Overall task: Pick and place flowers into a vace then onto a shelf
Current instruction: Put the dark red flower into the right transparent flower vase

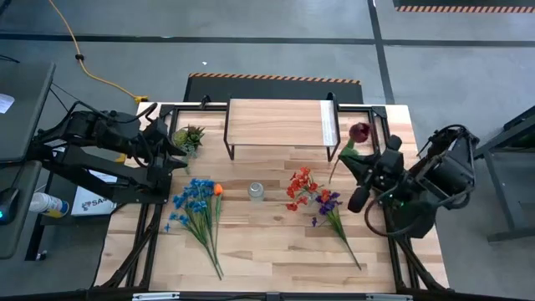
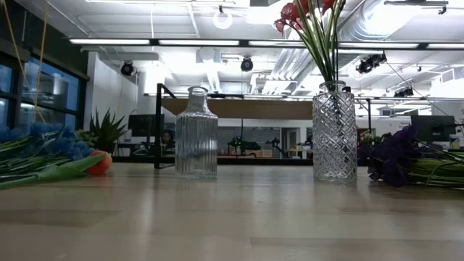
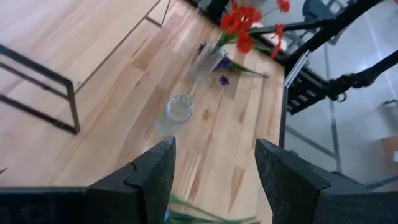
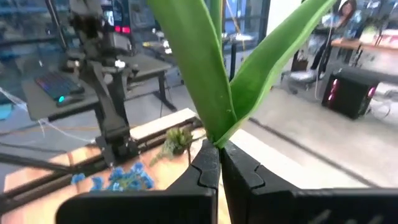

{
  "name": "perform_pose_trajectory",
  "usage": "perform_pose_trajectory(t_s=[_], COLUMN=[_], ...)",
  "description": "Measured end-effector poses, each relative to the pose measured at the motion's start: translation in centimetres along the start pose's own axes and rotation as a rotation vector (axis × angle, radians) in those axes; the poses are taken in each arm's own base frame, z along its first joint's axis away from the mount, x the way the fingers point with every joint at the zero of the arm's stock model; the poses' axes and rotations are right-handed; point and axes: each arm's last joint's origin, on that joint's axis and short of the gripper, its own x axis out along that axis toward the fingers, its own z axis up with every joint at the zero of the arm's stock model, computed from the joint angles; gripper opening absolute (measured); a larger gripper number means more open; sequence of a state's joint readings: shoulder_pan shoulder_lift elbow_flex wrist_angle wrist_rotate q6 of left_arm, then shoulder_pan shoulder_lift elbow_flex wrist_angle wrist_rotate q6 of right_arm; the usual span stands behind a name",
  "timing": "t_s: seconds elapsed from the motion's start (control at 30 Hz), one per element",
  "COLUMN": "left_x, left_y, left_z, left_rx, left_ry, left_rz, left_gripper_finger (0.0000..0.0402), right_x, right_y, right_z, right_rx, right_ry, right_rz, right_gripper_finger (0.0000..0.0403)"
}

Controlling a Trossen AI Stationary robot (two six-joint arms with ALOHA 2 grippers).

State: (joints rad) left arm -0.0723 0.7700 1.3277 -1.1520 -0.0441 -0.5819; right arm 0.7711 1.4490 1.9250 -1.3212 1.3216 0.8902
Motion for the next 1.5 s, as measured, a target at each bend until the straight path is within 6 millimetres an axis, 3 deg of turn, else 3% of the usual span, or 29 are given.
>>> perform_pose_trajectory(t_s=[0.27, 0.47, 1.1, 1.3, 1.5], left_x=[0.0, 0.3, 1.2, 1.4, 1.4], left_y=[0.0, -0.1, -0.3, -0.3, -0.3], left_z=[0.1, 0.2, 0.4, 0.5, 0.5], left_rx=[0.000, 0.001, 0.002, 0.003, 0.003], left_ry=[-0.022, -0.011, 0.020, 0.025, 0.024], left_rz=[0.017, 0.024, 0.034, 0.036, 0.036], left_gripper_finger=[0.0253, 0.0253, 0.0253, 0.0253, 0.0253], right_x=[0.8, 0.8, 3.3, 3.3, 4.1], right_y=[1.1, 1.4, -0.7, -0.5, 1.0], right_z=[-1.1, -1.9, -3.0, -2.8, -3.7], right_rx=[0.092, 0.068, -0.005, 0.003, -0.012], right_ry=[0.048, 0.044, 0.190, 0.161, 0.166], right_rz=[0.033, 0.030, -0.081, -0.085, -0.097], right_gripper_finger=[0.0000, 0.0000, 0.0000, 0.0000, 0.0000])
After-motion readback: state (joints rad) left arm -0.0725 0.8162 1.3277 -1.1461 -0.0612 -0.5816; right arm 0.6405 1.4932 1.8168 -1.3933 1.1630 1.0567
